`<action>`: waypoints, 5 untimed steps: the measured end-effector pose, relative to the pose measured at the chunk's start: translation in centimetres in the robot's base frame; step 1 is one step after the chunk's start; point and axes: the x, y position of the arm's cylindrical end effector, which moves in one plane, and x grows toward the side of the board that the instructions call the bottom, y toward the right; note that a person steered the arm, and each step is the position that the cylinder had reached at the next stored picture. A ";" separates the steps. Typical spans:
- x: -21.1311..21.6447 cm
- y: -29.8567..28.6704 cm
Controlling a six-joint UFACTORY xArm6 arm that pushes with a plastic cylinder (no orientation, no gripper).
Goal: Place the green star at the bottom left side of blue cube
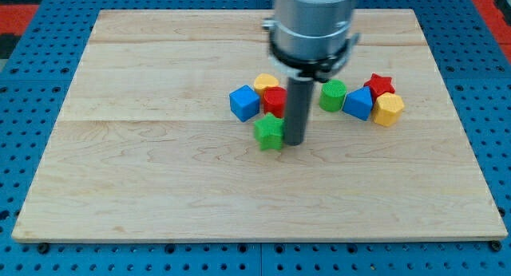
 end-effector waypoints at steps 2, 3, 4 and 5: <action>-0.2 -10.3; -1.1 -14.5; -2.9 -15.8; -1.8 -13.8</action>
